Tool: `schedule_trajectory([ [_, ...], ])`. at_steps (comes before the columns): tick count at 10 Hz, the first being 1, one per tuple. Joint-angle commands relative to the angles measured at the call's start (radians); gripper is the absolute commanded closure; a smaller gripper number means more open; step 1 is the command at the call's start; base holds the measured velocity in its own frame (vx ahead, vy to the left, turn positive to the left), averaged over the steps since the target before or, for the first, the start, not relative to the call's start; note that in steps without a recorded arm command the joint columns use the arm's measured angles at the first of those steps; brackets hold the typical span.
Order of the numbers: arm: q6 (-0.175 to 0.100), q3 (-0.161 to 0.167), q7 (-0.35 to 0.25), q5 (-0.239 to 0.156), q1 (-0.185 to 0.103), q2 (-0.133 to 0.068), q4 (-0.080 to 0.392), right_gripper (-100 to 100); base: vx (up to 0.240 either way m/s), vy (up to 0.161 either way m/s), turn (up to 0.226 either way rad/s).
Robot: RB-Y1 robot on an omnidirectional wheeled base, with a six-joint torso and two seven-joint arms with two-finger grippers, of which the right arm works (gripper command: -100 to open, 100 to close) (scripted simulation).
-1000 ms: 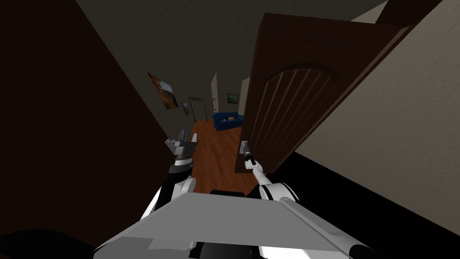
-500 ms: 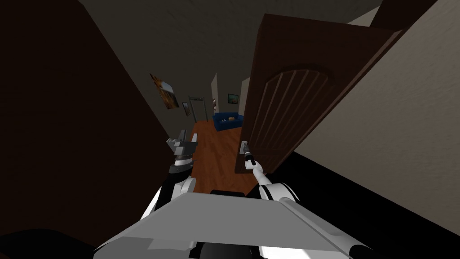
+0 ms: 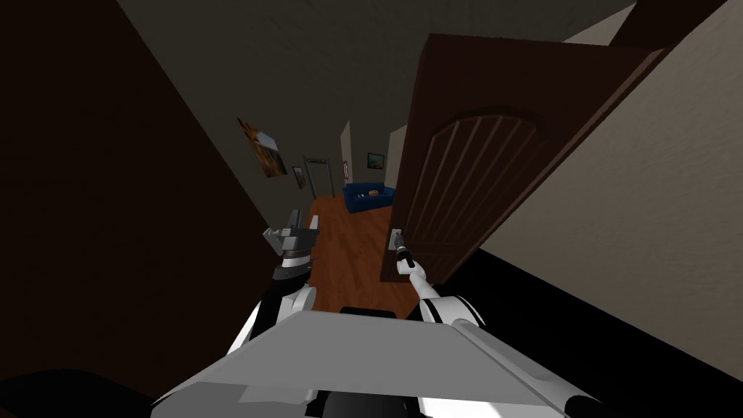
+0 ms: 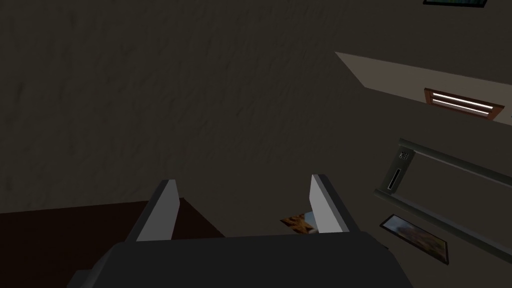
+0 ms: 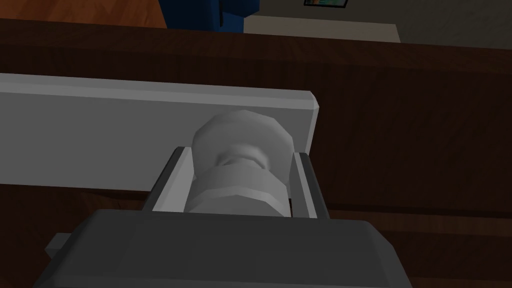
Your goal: Push the door open
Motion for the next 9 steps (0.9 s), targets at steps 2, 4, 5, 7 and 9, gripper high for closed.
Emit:
schedule_trajectory([
  [2, 0.000, -0.028, 0.014, -0.010, 0.001, -0.017, -0.014, 100, 0.210, 0.071, -0.030],
  [4, 0.001, -0.046, 0.020, -0.017, 0.003, -0.026, -0.011, 100, 0.192, 0.126, -0.074],
  [5, 0.001, -0.056, 0.024, -0.021, 0.004, -0.032, -0.010, 100, 0.176, 0.092, -0.061],
  [7, 0.001, -0.067, 0.027, -0.026, 0.005, -0.037, -0.009, 100, 0.143, 0.079, -0.026],
  [9, 0.001, -0.093, 0.037, -0.037, 0.008, -0.051, -0.006, 100, 0.174, 0.088, -0.067],
])
